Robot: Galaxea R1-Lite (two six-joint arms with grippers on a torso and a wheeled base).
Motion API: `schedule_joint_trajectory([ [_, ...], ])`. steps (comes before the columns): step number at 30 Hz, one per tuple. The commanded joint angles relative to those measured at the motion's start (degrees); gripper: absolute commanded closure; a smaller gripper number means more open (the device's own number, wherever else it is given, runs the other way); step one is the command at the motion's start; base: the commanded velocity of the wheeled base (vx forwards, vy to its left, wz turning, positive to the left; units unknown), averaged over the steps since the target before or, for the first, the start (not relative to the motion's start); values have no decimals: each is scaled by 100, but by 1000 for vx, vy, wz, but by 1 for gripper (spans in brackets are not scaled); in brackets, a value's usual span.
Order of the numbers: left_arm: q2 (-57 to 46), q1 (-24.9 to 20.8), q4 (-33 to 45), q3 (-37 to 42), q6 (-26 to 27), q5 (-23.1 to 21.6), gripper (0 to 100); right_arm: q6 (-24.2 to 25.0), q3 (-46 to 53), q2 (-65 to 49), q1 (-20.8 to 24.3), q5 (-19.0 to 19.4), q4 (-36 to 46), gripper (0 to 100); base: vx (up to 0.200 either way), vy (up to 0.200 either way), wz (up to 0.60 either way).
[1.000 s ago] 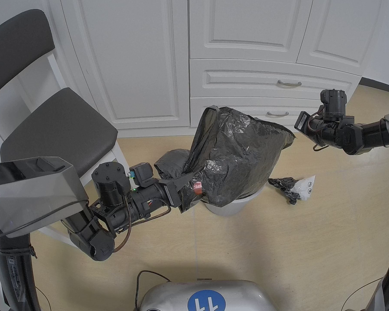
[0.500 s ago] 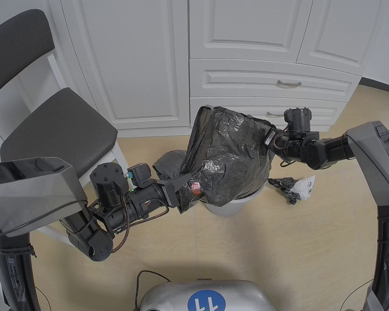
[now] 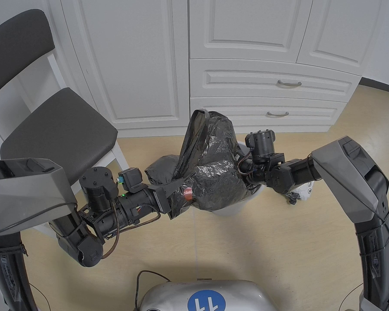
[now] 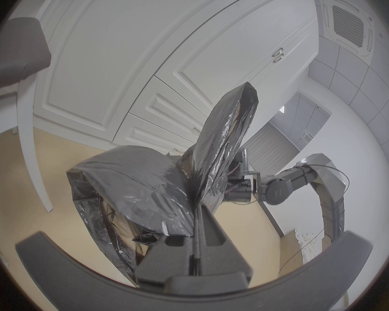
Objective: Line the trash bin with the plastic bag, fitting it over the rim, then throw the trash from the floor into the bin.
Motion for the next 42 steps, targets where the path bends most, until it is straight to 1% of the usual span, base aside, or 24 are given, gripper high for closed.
schedule_joint_trajectory([
  [1, -210, 50, 10, 59, -7, -1, 100, 14, -21, 268, 154, -10, 10, 100, 0, 0, 0],
  [5, -113, 41, 10, -56, -25, -10, 100, -4, -197, 488, 83, -106, 54, 100, 0, 0, 0],
  [7, 45, 23, 27, -266, -60, -1, 100, -4, -381, 594, -57, -168, 265, 100, 0, 0, 0],
  [9, 107, 14, 27, -354, -60, -1, 100, -4, -478, 620, -101, -203, 379, 100, 0, 0, 0],
  [10, 239, -3, 71, -618, -60, -1, 100, -4, -751, 655, -233, -273, 669, 100, 0, 0, 0],
  [11, 239, -3, 71, -618, -60, -1, 100, -4, -751, 655, -233, -273, 669, 100, 0, 0, 0],
  [12, 344, -38, 159, -882, -60, -1, 100, -4, -926, 646, -338, -326, 853, 100, 0, 0, 0],
  [13, 353, -47, 194, -943, -60, -1, 100, -4, -953, 629, -374, -344, 906, 100, 0, 0, 0],
  [15, 397, -100, 467, -1198, -60, 8, 100, -4, -988, 541, -470, -370, 1038, 100, 0, 0, 0],
  [17, 406, -179, 942, -1515, -60, 17, 100, -30, -970, 304, -576, -379, 1179, 100, 0, 0, 0],
  [18, 406, -179, 942, -1515, -60, 17, 100, -30, -970, 304, -576, -379, 1179, 100, 0, 0, 0],
  [19, 458, -240, 1311, -1813, -60, 34, 100, -48, -953, 110, -646, -370, 1337, 100, 0, 0, 0],
  [21, 546, -302, 1610, -2095, -34, 43, 100, -57, -953, -30, -690, -370, 1530, 100, 0, 0, 0],
  [22, 546, -302, 1610, -2095, -34, 43, 100, -57, -953, -30, -690, -370, 1530, 100, 0, 0, 0],
  [26, 784, -328, 2216, -2815, -7, 395, 100, -197, -944, -206, -743, -379, 1662, 100, 0, 0, 0],
  [27, 784, -328, 2216, -2815, -7, 395, 100, -197, -944, -206, -743, -379, 1662, 100, 0, 0, 0],
  [29, 907, -346, 2594, -3132, -7, 491, 100, -215, -874, -444, -795, -379, 1653, 100, 0, 0, 0],
  [33, 1091, -460, 2919, -3571, -7, 632, 100, -241, -680, -795, -857, -379, 1653, 100, 0, 0, 0],
  [37, 1434, -636, 3482, -4345, 1, 931, 100, -391, -452, -1164, -945, -379, 1644, 100, 0, 0, 0],
  [39, 1487, -653, 3605, -4485, 10, 992, 100, -417, -408, -1226, -945, -379, 1644, 100, 0, 0, 0],
  [40, 1619, -697, 4018, -4951, 54, 1124, 100, -461, -294, -1375, -980, -379, 1627, 100, 0, 0, 0],
  [42, 1750, -750, 4448, -5329, 124, 1247, 100, -496, -223, -1463, -980, -370, 1618, 100, 0, 0, 0],
])
